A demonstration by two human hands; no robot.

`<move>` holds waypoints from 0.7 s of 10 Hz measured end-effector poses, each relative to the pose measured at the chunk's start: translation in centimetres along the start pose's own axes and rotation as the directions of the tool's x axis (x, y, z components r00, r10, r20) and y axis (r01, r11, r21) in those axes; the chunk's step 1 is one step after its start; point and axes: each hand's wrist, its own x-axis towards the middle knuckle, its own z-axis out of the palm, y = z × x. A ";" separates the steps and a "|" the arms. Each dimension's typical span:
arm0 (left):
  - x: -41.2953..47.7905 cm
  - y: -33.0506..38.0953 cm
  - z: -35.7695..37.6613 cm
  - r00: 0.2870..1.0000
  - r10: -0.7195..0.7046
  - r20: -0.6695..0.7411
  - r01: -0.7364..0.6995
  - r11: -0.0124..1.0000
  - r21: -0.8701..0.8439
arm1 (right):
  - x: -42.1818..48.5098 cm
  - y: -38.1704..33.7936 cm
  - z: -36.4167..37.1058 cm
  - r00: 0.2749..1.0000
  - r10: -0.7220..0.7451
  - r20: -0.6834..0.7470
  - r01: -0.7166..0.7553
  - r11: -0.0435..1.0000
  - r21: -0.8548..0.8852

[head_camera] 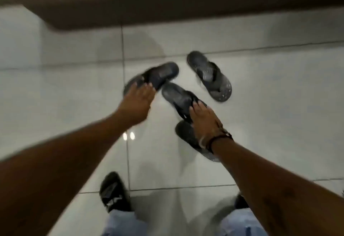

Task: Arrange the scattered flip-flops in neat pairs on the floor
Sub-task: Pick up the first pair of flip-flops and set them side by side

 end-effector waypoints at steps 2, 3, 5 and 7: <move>7.3 -4.0 5.0 0.995 0.095 -0.006 -0.094 0.994 0.062 | 7.6 1.2 4.5 0.993 -0.119 0.009 0.118 0.968 -0.221; 7.7 -5.3 5.8 0.998 0.058 0.004 -0.058 0.996 0.063 | 7.7 1.6 5.0 0.976 -0.206 -0.074 0.185 0.957 -0.224; 7.6 -4.9 7.4 0.999 -0.033 -0.035 0.035 0.998 0.043 | 8.6 0.9 4.4 0.924 -0.361 -0.127 0.316 0.906 -0.281; 3.9 -6.4 8.4 0.933 -0.355 -0.055 0.318 0.887 -0.336 | 11.0 -2.6 -1.4 0.972 -0.224 -0.072 0.217 0.972 -0.095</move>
